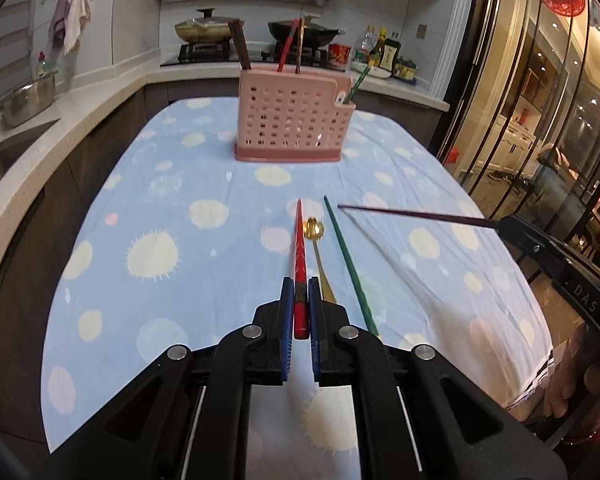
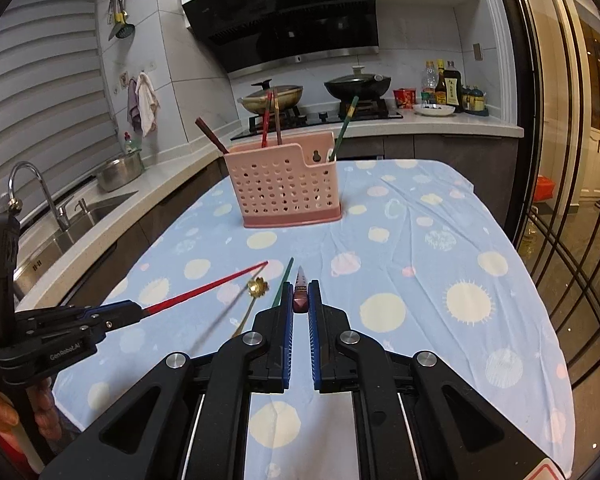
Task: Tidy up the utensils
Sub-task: 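Lift both held chopsticks and carry them over the pink holder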
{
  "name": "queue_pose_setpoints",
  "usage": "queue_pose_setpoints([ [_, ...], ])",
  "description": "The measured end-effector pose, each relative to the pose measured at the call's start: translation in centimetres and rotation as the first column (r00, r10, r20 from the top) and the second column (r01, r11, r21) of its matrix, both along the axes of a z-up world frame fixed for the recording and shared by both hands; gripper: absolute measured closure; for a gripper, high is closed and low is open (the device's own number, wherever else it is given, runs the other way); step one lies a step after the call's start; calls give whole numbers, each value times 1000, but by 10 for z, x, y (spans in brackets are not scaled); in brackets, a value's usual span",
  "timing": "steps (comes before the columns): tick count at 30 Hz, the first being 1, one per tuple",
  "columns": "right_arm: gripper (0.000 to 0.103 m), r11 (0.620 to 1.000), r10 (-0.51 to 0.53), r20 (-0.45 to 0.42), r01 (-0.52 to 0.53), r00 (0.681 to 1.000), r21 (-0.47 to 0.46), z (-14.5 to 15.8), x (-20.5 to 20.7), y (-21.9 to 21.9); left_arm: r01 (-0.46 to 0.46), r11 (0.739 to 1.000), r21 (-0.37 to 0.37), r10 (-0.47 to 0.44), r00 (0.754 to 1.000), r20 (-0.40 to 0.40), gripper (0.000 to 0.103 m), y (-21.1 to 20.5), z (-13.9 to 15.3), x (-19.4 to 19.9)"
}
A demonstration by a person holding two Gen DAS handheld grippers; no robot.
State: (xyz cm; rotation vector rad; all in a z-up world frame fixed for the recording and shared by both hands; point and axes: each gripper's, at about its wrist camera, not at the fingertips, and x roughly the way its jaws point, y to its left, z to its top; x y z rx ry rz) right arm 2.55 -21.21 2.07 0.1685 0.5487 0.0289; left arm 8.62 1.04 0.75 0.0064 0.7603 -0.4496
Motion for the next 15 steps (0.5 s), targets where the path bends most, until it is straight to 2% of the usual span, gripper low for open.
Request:
queue_pose_setpoints([
  [7, 96, 999, 25, 94, -23, 995, -28, 40, 14, 1, -8, 999, -38, 13, 990, 137, 96, -3, 56, 20],
  [15, 96, 999, 35, 145, -30, 989, -38, 66, 41, -4, -27, 999, -43, 36, 972, 231, 96, -11, 94, 52],
])
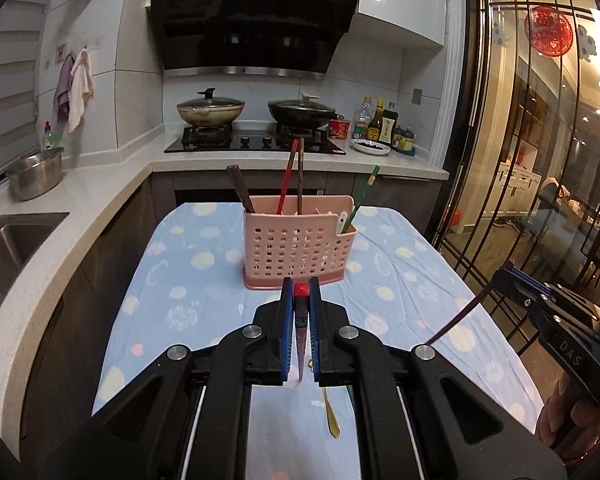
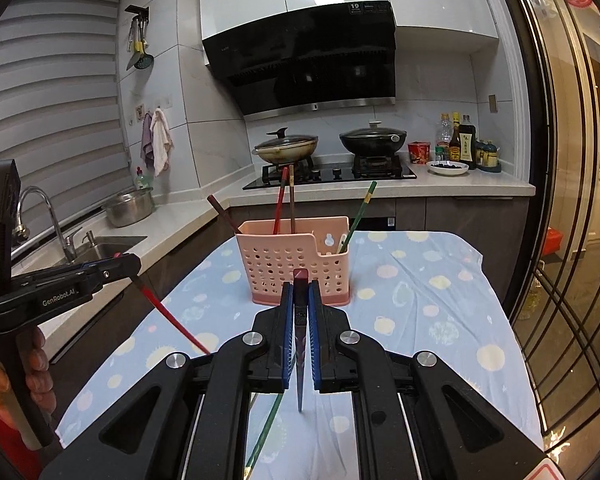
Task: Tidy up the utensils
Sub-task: 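Lift both held chopsticks and carry them over the pink holder, then lower both chopsticks into the pink holder and open both tools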
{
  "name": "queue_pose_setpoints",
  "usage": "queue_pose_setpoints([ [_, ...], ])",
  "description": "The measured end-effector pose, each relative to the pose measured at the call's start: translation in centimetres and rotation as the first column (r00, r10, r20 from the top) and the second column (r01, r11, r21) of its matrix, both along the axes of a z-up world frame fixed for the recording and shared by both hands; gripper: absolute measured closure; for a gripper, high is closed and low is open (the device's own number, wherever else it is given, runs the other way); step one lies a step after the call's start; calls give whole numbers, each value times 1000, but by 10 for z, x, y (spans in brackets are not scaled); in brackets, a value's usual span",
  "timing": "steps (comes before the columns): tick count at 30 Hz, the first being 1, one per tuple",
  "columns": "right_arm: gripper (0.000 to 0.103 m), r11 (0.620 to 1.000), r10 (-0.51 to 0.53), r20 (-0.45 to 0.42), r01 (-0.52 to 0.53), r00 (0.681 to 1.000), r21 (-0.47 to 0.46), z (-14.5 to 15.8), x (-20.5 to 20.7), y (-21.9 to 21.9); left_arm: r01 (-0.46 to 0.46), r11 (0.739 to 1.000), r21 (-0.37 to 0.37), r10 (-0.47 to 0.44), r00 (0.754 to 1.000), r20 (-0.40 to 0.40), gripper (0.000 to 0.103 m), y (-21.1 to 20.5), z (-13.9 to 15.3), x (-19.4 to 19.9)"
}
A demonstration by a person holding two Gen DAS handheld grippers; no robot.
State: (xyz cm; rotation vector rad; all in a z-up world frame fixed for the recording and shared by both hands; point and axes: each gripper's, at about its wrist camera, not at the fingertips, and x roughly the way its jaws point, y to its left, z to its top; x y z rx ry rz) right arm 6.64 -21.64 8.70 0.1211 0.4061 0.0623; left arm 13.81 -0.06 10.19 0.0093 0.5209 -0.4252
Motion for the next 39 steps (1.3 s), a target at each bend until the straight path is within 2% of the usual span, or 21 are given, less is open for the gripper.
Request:
queue_pose_setpoints([
  [11, 96, 1000, -5, 87, 4, 996, 18, 42, 46, -14, 3, 1000, 13, -4, 996, 85, 96, -18, 43, 42],
  [21, 96, 1000, -17, 164, 14, 986, 21, 98, 115, -21, -9, 1000, -9, 11, 982, 189, 96, -32, 108, 86],
  [27, 96, 998, -57, 203, 60, 978, -7, 124, 154, -24, -22, 1000, -13, 25, 972, 233, 96, -37, 139, 114],
  [33, 96, 995, -88, 198, 94, 976, -21, 130, 196, -28, -38, 999, -4, 37, 967, 251, 96, -46, 154, 147],
  [39, 96, 995, -91, 145, 97, 985, -38, 115, 230, -29, -51, 999, 14, 47, 971, 235, 96, -51, 148, 176],
])
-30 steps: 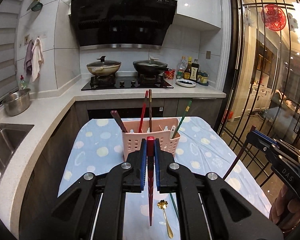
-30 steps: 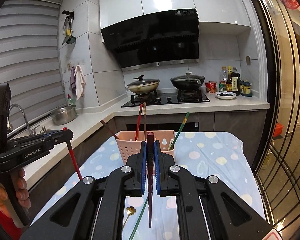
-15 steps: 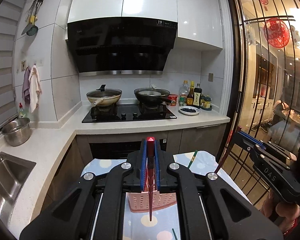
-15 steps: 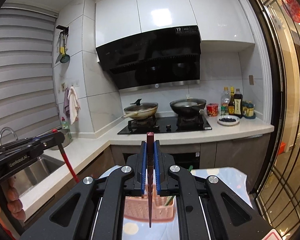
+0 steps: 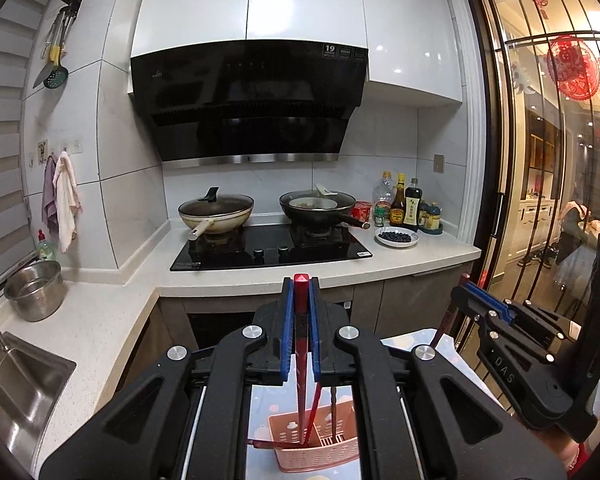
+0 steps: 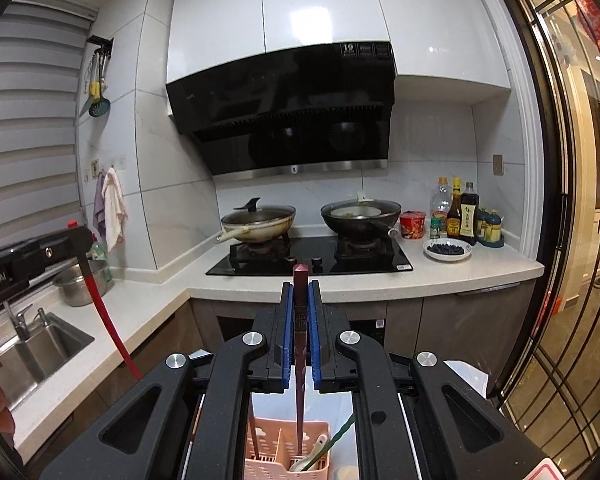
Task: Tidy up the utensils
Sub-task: 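Lower both chopsticks into the pink holder and open both tools, then move both open tools back toward the green chopstick and gold spoon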
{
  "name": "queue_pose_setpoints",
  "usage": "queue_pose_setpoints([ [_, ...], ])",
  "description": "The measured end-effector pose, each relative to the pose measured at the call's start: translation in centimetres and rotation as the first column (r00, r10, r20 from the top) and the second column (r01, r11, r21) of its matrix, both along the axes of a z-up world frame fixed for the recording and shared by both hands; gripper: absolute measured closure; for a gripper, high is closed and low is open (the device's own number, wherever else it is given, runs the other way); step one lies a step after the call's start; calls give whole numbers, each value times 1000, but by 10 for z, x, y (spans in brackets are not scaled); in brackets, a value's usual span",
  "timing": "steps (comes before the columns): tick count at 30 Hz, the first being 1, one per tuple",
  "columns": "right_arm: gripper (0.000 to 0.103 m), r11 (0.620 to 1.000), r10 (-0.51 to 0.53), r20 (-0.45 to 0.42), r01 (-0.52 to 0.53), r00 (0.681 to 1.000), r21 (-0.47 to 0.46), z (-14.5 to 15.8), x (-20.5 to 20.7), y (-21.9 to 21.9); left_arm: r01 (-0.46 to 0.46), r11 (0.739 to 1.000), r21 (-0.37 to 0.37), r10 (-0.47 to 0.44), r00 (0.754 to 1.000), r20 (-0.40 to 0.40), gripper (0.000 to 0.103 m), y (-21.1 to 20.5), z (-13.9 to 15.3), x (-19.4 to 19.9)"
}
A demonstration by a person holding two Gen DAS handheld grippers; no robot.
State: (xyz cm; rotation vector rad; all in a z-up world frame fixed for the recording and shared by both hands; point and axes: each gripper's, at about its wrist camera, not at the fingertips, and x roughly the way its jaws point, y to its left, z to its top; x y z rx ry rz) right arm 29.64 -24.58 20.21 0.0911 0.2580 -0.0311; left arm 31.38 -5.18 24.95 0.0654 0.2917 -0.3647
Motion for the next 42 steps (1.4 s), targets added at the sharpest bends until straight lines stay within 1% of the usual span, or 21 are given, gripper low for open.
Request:
queue_pose_setpoints([
  [7, 96, 1000, 5, -76, -6, 997, -8, -32, 27, 1, -2, 1000, 9, 2, 997, -73, 96, -4, -30, 30],
  [13, 96, 1000, 14, -120, -17, 993, -24, -45, 39, 4, -10, 1000, 22, 13, 992, -127, 96, -8, -51, 47],
  [14, 96, 999, 18, -129, -22, 991, -26, -47, 40, 5, -11, 1000, 28, 15, 992, -128, 96, -9, -53, 48],
  [15, 92, 999, 19, -128, -23, 992, -27, -48, 40, 5, -19, 999, 29, 22, 991, -130, 94, -10, -55, 47],
  [16, 89, 999, 12, -126, -16, 992, -32, -48, 39, 5, -27, 999, 31, 31, 991, -132, 82, -9, -56, 48],
  [17, 84, 999, 9, -124, -14, 992, -35, -49, 37, 5, -31, 999, 29, 35, 991, -133, 73, -8, -57, 48],
  [18, 78, 999, 8, -119, -12, 993, -34, -49, 35, 4, -46, 999, 25, 49, 991, -126, 55, -6, -58, 46],
  [19, 77, 999, 7, -114, -11, 993, -30, -49, 33, 4, -59, 998, 23, 61, 991, -118, 45, -5, -58, 44],
  [20, 75, 1000, 8, -112, -11, 994, -28, -49, 30, 4, -65, 998, 23, 67, 991, -113, 44, -4, -59, 42],
  [23, 70, 999, 8, -111, -12, 994, -32, -49, 24, 3, -65, 998, 21, 67, 990, -123, 42, -1, -61, 37],
  [27, 68, 999, 12, -107, -15, 994, -31, -50, 12, 3, -66, 997, 27, 69, 990, -126, 38, 1, -65, 29],
  [34, 68, 999, 28, -113, -31, 993, -25, -58, -18, 7, -68, 997, 44, 73, 988, -137, 37, 6, -77, 6],
  [40, 67, 997, 44, -127, -51, 991, -54, -67, -49, 19, -76, 995, 58, 84, 987, -140, 34, 10, -88, -18],
  [42, 64, 996, 49, -131, -57, 990, -63, -71, -59, 24, -79, 995, 67, 88, 987, -137, 33, 10, -91, -27],
])
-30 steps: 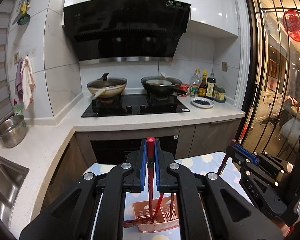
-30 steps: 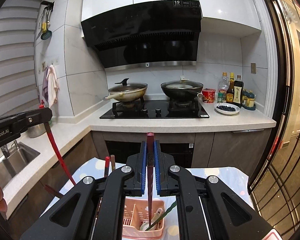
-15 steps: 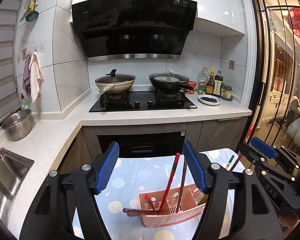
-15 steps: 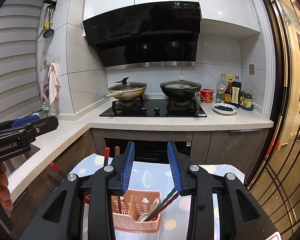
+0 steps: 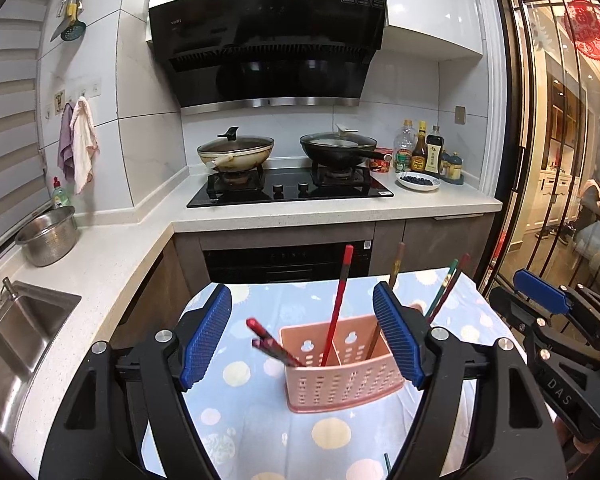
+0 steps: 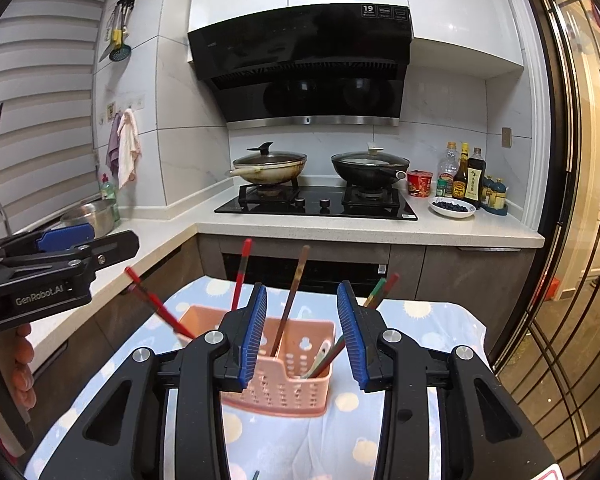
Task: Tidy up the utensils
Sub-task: 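Move both open tools back toward the green chopstick and gold spoon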
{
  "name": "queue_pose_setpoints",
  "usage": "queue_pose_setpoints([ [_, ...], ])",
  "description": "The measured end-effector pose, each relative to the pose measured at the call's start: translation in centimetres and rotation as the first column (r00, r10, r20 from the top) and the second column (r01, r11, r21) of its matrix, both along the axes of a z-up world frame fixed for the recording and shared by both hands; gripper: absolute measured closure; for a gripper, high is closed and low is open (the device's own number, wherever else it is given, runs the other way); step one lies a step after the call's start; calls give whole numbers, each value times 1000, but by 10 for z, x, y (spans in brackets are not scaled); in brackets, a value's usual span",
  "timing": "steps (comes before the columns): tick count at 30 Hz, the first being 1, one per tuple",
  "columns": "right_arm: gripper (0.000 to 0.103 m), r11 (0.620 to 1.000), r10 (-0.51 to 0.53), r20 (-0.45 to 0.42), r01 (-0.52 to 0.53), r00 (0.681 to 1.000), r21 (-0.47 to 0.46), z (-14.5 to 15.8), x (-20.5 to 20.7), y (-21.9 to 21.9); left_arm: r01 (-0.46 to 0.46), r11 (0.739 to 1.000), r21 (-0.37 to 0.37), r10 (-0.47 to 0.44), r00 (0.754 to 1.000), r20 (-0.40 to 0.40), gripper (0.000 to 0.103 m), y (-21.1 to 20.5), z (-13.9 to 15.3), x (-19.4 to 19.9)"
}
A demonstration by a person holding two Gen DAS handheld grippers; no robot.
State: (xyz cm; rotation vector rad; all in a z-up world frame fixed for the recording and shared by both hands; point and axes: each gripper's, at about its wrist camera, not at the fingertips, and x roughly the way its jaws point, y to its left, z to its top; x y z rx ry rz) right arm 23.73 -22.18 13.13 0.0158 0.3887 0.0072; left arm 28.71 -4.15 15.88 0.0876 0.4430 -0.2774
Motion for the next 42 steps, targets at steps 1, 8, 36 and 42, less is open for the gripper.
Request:
queue_pose_setpoints([
  [1, 63, 1000, 4, -2, -4, 1000, 0, -2, -5, 2, 0, 1000, 2, 0, 1000, 0, 33, 0, -1, -4],
  [8, 61, 999, 32, -43, -31, 999, 24, -22, -43, 12, 8, 1000, 14, -8, 1000, -10, 28, 2, -17, -34],
  [36, 61, 994, 64, -386, -25, 920, 105, -186, -164, 46, -24, 997, 79, 48, 943, -328, 23, 33, -196, -130],
  [42, 61, 992, 85, -416, -39, 905, 119, -203, -183, 60, -19, 996, 90, 53, 918, -393, 23, 40, -224, -147],
])
